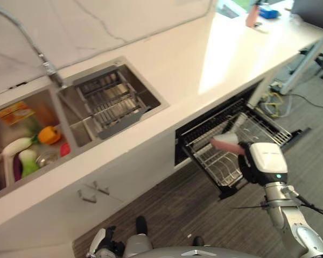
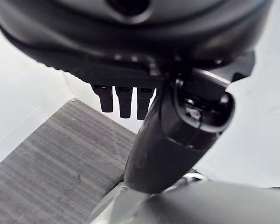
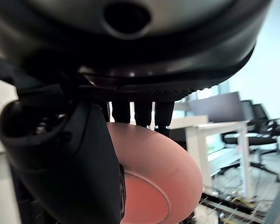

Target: Place the dishes in the dishwasher.

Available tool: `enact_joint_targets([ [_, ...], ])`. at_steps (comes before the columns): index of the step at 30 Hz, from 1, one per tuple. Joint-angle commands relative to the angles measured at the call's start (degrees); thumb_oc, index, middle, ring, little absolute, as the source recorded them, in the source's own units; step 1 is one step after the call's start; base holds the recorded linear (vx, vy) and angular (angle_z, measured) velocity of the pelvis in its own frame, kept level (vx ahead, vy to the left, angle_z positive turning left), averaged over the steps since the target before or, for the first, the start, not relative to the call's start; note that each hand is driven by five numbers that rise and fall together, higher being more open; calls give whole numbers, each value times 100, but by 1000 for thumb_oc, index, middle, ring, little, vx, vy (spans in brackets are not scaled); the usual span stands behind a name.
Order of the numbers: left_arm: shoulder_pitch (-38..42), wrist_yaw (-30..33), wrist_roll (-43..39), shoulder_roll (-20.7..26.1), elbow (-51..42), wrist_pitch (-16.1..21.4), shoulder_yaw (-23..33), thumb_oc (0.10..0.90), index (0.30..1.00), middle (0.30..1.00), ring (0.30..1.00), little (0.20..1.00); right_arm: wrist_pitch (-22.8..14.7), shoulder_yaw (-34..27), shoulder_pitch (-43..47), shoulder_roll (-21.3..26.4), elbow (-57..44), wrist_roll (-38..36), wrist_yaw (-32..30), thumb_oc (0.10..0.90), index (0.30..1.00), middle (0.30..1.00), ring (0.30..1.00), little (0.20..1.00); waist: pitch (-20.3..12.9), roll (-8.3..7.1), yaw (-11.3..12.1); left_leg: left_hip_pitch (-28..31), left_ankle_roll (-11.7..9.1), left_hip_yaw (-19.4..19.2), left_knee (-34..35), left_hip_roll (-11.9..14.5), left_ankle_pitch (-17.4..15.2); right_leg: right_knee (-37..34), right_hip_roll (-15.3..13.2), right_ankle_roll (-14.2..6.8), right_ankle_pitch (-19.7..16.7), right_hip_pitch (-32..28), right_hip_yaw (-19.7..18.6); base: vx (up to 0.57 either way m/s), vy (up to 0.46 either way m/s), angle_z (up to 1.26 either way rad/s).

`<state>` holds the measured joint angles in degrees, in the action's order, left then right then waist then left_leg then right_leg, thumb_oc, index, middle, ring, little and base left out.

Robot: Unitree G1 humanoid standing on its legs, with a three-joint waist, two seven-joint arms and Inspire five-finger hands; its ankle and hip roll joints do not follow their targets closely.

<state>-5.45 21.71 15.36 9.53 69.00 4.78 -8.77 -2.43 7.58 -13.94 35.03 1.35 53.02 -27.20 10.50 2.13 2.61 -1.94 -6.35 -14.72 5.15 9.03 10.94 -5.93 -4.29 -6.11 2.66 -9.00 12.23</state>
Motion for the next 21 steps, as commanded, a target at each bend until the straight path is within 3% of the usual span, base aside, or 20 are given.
enact_joint_targets([
  [1,308,31,23,69,199,94,69,800,900,900,900,900,51,-416,726,363,-435,269,-219,400,300,300,300,300,139,-310,56,450,-17,-13,-43,-101,-579,93,-125,-138,52,56,-51,44,-19,23],
  [21,322,-56,-190,-13,239,139,-209,800,900,900,900,900,1015,621,1962,270,2869,513,-396,400,300,300,300,300,134,-114,125,576,-118,49,-15,-57,-594,93,-156,-138,52,-17,138,7,-4,4],
])
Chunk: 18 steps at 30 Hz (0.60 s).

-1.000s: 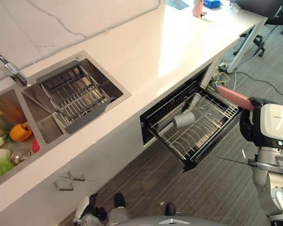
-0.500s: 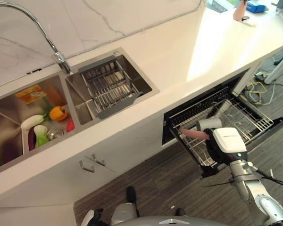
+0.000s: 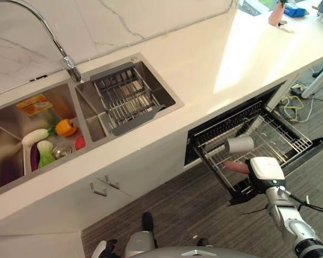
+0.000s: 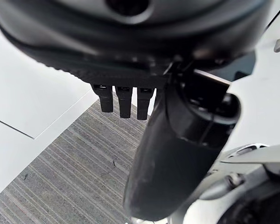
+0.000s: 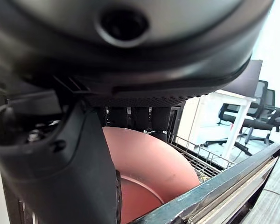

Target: Place the dishes in the dishwasher.

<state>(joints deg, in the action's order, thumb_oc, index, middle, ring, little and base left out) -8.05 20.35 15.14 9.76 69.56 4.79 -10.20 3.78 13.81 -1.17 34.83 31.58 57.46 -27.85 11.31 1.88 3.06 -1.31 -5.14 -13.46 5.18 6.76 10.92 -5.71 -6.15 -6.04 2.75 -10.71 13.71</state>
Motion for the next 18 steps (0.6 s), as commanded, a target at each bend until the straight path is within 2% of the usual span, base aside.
enact_joint_targets([
  [1,583,80,-167,-36,183,138,-63,800,900,900,900,900,394,2,690,289,-151,68,-333,400,300,300,300,300,55,-89,78,513,-239,-78,-18,170,-592,71,30,-145,43,155,-11,0,0,0],
  [7,606,77,-218,-58,221,127,-142,800,900,900,900,900,560,68,981,301,246,-40,-491,400,300,300,300,300,83,-3,94,510,-243,-53,-18,157,-582,71,10,-138,52,157,4,0,0,0],
  [9,621,54,-234,-64,229,121,-164,800,900,900,900,900,528,124,1062,294,321,-118,-463,695,742,742,742,742,92,14,96,500,-244,-44,-18,158,-580,71,10,-132,54,164,13,0,0,0],
  [10,622,43,-236,-64,236,121,-174,800,900,900,900,900,534,125,1087,310,327,-138,-463,800,900,900,900,900,91,18,96,501,-245,-40,-18,157,-580,71,9,-130,58,161,12,0,0,0],
  [18,623,38,-216,-89,234,97,-172,800,900,900,900,900,485,-118,984,303,5,-360,-510,800,900,900,900,900,64,26,71,532,-240,-14,-18,156,-607,71,8,-112,80,118,56,0,0,0],
])
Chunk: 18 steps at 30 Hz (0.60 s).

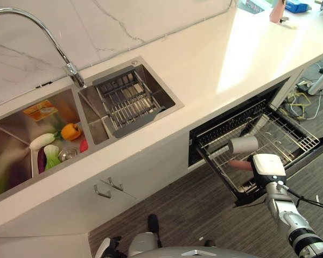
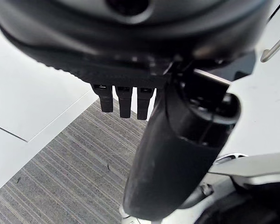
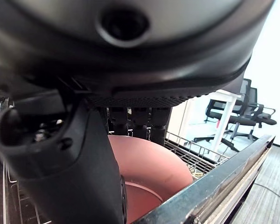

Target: Place the dishes in the dishwasher.

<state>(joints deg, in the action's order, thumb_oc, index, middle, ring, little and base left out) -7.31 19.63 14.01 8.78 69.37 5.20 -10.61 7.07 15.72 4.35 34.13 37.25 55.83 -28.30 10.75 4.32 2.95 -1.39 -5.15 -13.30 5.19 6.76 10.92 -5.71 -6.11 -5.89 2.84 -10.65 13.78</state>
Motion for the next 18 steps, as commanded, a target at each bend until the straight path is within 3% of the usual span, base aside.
enact_joint_targets([
  [1,542,106,-94,3,256,45,-125,800,900,900,900,900,124,-401,375,371,-697,-255,-478,800,900,900,900,900,110,-223,75,551,-239,-25,-19,156,-613,71,4,-125,75,98,55,0,0,0],
  [12,507,65,21,23,231,-12,45,800,900,900,900,900,-259,-1662,-166,417,-2686,-797,-762,800,900,900,900,900,50,-275,-14,685,-225,-56,-19,176,-669,71,15,-107,95,15,24,4,-1,0],
  [15,512,62,57,31,232,-49,127,800,900,900,900,900,-421,-2174,-420,342,-3395,-1040,-829,800,900,900,900,900,27,-307,-57,729,-217,-90,-19,175,-691,73,33,-95,95,8,-28,7,-6,-5],
  [16,517,85,53,25,222,-78,244,800,900,900,900,900,-615,-2644,-676,166,-4036,-1331,-1006,800,900,900,900,900,18,-325,-135,762,-211,-112,-19,178,-700,79,49,-86,99,7,-76,0,0,0],
  [18,517,85,53,25,222,-78,244,800,900,900,900,900,-615,-2644,-676,166,-4036,-1331,-1006,800,900,900,900,900,18,-325,-135,762,-211,-112,-19,178,-700,79,49,-86,99,7,-76,0,0,0],
])
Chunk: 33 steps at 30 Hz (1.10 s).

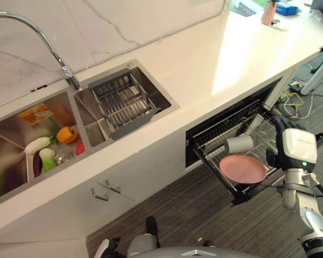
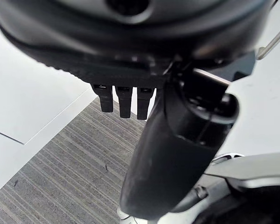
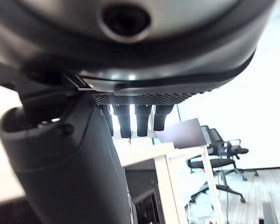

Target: Place the dishes in the dishwasher.

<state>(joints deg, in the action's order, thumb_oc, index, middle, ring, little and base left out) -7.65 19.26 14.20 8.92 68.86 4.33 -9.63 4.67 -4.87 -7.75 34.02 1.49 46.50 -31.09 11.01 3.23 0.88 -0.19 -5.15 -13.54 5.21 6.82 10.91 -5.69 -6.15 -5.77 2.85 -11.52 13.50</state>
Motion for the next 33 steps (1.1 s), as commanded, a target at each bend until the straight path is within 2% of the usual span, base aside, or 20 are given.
enact_joint_targets([
  [1,551,122,35,11,274,9,145,800,900,900,900,900,-375,-585,534,176,-460,-398,-728,800,900,900,900,900,-8,-216,72,641,-211,-88,-21,173,-700,77,53,-97,99,95,-48,-7,-5,-9],
  [2,546,137,45,13,266,-10,165,800,900,900,900,900,-425,-779,375,96,-665,-492,-757,800,900,900,900,900,-15,-225,58,648,-210,-104,-21,180,-702,82,60,-95,97,101,-67,-18,-12,-18],
  [3,514,165,12,6,253,-52,274,800,900,900,900,900,-324,-1148,-119,-122,-513,-774,-813,800,900,900,900,900,-28,-251,-45,697,-200,-153,-21,187,-725,99,77,-84,97,124,-161,-16,-16,-25],
  [5,508,171,10,3,253,-58,300,800,900,900,900,900,-273,-1232,-236,-171,-415,-823,-872,800,900,900,900,900,-25,-256,-66,710,-198,-166,-21,191,-728,107,89,-77,97,128,-187,-10,-11,-24],
  [7,514,138,16,-9,196,-93,332,800,900,900,900,900,-33,-1350,-599,-349,310,-1123,-790,800,900,900,900,900,3,-243,-130,699,-201,-187,-21,214,-712,132,111,-65,97,170,-212,-22,-14,-21],
  [8,512,138,16,-9,194,-94,331,800,900,900,900,900,-35,-1349,-598,-348,314,-1124,-793,800,900,900,900,900,1,-243,-130,698,-201,-187,-21,214,-712,132,112,-64,96,172,-212,-48,-2,-10],
  [9,507,112,4,-11,119,-95,330,800,900,900,900,900,90,-1445,-668,-393,458,-1171,-833,653,679,679,679,679,64,-194,-169,668,-203,-184,-29,218,-692,179,107,-54,106,226,-207,-61,9,-9],
  [10,492,115,-12,-16,58,-102,317,800,900,900,900,900,52,-1452,-708,-504,425,-1270,-837,400,300,300,300,300,108,-152,-187,640,-201,-176,-34,215,-683,240,100,-43,123,275,-201,-84,11,-3],
  [12,472,90,-26,-5,6,-87,276,800,900,900,900,900,-34,-1339,-738,-558,763,-1518,-775,400,300,300,300,300,195,-62,-215,598,-203,-169,-42,207,-661,322,77,-27,142,345,-187,-89,31,-5],
  [13,469,85,-62,-12,-10,-86,218,800,900,900,900,900,-89,-1160,-695,-628,680,-1522,-732,400,300,300,300,300,307,60,-224,529,-217,-161,-51,194,-612,398,40,-10,148,433,-152,-86,47,-3],
  [14,469,85,-62,-12,-10,-86,218,800,900,900,900,900,-89,-1160,-695,-628,680,-1522,-732,400,300,300,300,300,307,60,-224,529,-217,-161,-51,194,-612,398,40,-10,148,433,-152,-99,58,-2],
  [17,502,78,-66,-14,-39,-67,105,800,900,900,900,900,-134,-792,-416,-554,1045,-1570,-652,400,300,300,300,300,401,238,-185,436,-230,-106,-60,183,-552,497,18,7,178,525,-75,-68,28,1],
  [19,521,108,-179,-20,-90,-9,43,800,900,900,900,900,-198,-383,74,-426,1273,-1603,-678,400,300,300,300,300,449,340,-136,387,-240,-55,-71,173,-514,534,-11,12,190,539,-9,-64,13,16],
  [20,519,137,-451,-14,-174,79,26,800,900,900,900,900,-227,-38,500,-372,1539,-1653,-692,400,300,300,300,300,481,409,-15,386,-245,15,-90,152,-518,578,-46,12,246,499,84,-59,-6,21],
  [21,534,134,-456,-16,-176,78,51,800,900,900,900,900,-245,-2,562,-362,1596,-1664,-718,400,300,300,300,300,489,412,-46,357,-240,28,-82,158,-486,573,-39,17,217,522,97,-51,-23,24],
  [25,507,170,-692,25,-366,197,-97,800,900,900,900,900,-208,613,1454,-200,2265,-1673,-736,400,300,300,300,300,509,522,229,252,-241,283,-110,104,-439,685,-135,42,298,453,408,-33,-41,46],
  [26,488,140,-777,26,-313,193,-179,800,900,900,900,900,-159,831,1828,-97,2728,-1719,-690,400,300,300,300,300,504,551,401,238,-267,497,-131,58,-437,752,-192,61,394,328,647,-11,-62,43],
  [27,488,140,-777,26,-313,193,-179,800,900,900,900,900,-159,831,1828,-97,2728,-1719,-690,400,300,300,300,300,504,551,401,238,-267,497,-131,58,-437,752,-192,61,394,328,647,-8,-81,54],
  [29,507,108,-842,21,-166,145,-211,800,900,900,900,900,-152,1030,2173,26,3201,-1842,-629,400,300,300,300,300,427,562,580,169,-327,748,-137,27,-384,767,-214,97,451,191,960,-7,-67,116],
  [33,491,-4,-1206,19,53,186,-201,800,900,900,900,900,-142,1398,2936,199,4557,-2152,-623,400,300,300,300,300,199,477,957,35,-418,1248,-124,-40,-312,674,-191,140,550,-172,1562,41,-78,109],
])
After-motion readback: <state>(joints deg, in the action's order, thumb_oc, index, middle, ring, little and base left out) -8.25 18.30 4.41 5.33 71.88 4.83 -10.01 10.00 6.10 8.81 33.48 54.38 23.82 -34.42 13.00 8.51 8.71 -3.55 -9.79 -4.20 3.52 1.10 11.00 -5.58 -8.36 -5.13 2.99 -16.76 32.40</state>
